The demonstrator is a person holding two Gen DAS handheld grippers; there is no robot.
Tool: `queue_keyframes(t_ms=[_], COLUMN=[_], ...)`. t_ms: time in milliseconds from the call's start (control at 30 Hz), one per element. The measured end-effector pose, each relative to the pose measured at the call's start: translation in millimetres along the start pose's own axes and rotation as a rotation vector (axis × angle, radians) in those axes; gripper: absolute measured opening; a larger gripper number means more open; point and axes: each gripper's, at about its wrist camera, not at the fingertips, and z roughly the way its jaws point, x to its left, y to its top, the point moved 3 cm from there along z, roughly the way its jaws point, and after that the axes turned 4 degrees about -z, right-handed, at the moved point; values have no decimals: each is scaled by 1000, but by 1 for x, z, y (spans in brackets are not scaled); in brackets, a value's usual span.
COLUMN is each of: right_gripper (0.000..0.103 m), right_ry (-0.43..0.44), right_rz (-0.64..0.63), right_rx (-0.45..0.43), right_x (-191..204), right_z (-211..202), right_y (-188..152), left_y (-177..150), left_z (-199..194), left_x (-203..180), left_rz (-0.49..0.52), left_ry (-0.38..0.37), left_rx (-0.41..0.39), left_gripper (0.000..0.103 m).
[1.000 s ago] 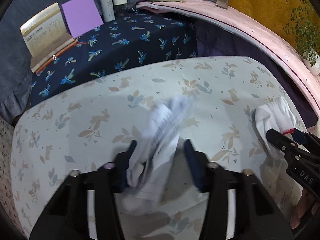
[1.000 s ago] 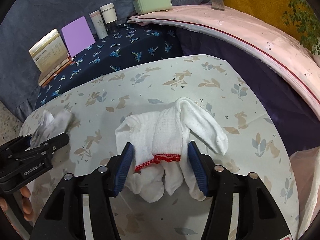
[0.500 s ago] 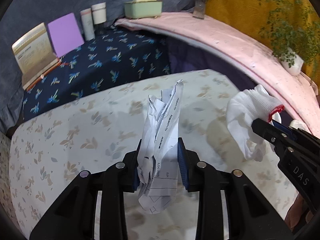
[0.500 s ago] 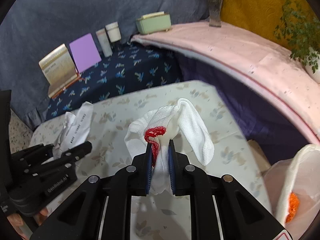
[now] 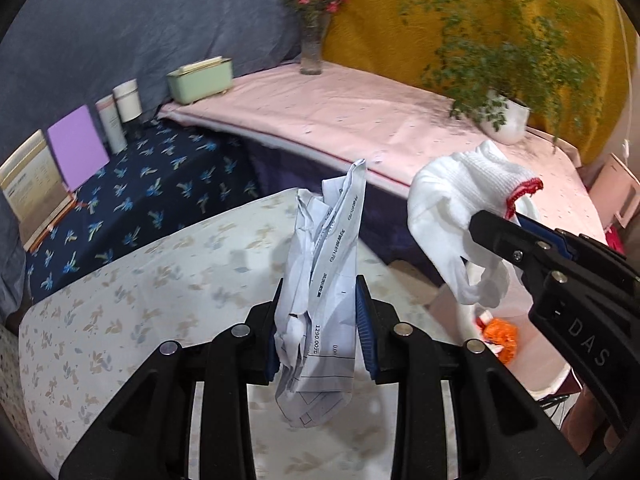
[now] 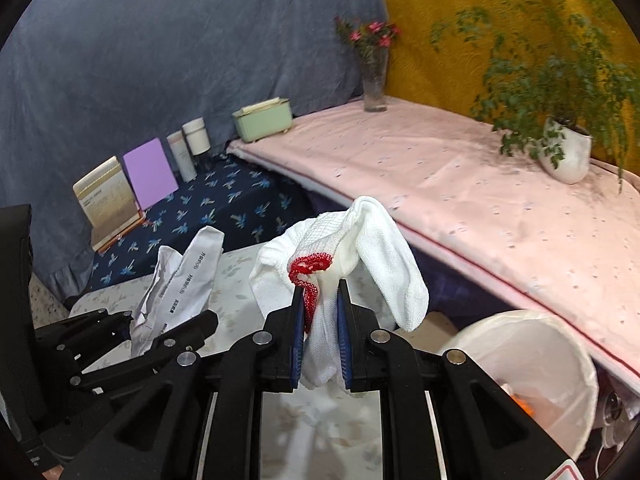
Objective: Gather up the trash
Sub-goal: 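Carry the white paper and white glove over the white bin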
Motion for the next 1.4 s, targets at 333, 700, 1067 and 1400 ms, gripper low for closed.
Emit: queue_keyframes(t_ms=[333, 700, 1067, 1400], right_gripper=[14, 14, 17, 30], right_ry=[-93, -172, -196, -205], right_rz=[68, 143, 182, 195], right_rx=[-47, -30, -12, -19], right_x=[-84, -158, -190, -197], right_z=[-53, -85, -89, -88], right_y=[-15, -48, -69, -71], left_y=[-6, -26, -38, -38], left_z=[-15, -4, 6, 8], left_x=[-108, -186, -217, -215], left_rz=[111, 180, 210, 204], left_ry=[-77, -132, -138, -100], left_rx=[-3, 48, 77, 53], left_gripper=[30, 30, 32, 53])
